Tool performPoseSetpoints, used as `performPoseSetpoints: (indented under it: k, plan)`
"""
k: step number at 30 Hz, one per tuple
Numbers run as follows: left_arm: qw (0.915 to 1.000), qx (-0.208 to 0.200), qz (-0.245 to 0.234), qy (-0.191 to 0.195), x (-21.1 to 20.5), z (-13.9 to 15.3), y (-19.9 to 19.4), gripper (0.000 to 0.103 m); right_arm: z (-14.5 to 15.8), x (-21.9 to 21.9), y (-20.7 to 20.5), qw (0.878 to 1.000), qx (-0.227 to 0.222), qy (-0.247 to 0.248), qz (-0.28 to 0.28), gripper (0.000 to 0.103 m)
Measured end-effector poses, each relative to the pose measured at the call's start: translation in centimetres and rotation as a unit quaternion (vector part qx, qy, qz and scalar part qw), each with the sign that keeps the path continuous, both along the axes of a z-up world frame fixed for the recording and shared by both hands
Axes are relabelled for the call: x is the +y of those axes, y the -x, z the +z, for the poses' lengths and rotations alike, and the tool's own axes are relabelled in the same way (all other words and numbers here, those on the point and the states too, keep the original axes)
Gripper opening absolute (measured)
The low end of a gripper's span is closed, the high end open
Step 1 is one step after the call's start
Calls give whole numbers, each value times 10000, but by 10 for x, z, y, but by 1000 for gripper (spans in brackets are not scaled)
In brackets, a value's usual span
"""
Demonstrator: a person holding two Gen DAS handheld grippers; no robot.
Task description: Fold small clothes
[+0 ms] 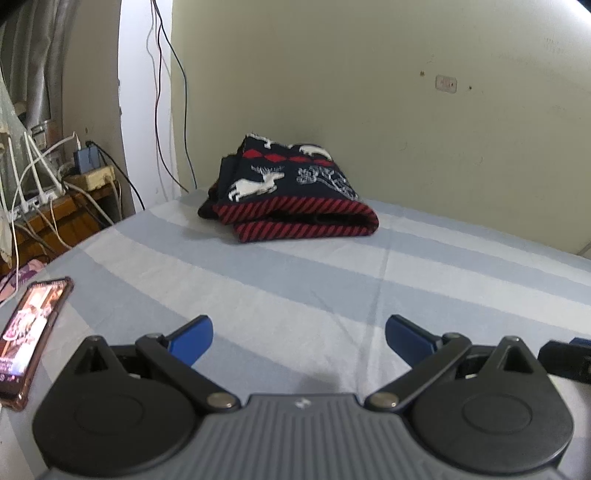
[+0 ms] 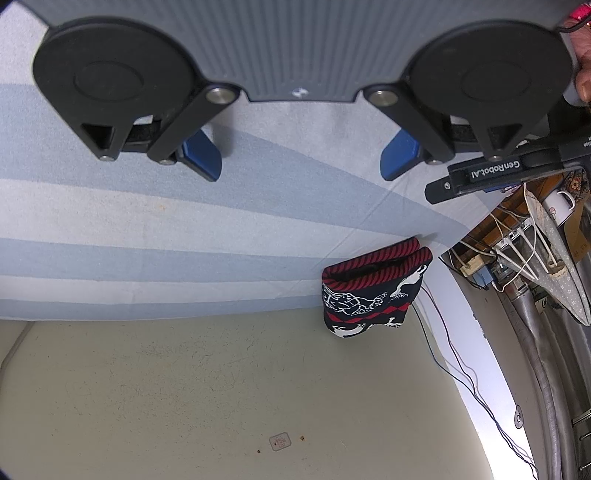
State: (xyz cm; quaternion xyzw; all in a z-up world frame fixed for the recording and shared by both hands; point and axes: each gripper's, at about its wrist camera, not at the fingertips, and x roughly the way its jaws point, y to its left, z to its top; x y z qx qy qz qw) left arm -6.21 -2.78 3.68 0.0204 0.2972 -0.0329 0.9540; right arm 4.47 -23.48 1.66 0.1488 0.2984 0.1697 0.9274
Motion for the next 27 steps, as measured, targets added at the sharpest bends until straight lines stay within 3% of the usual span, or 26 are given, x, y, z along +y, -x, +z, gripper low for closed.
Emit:
performPoseSetpoints:
  k: [13,23,27]
  plan:
    - [9996,-30,158,-232,-3,-1,0,103,0,0,0,10000,1,-1,-4,95]
    - [9999,-38,137,-51,1,-1,0,103,0,0,0,10000,0,0,-8,95]
    - [9996,-35,204,-198,-2,-1,0,103,0,0,0,10000,0,-1,-9,95]
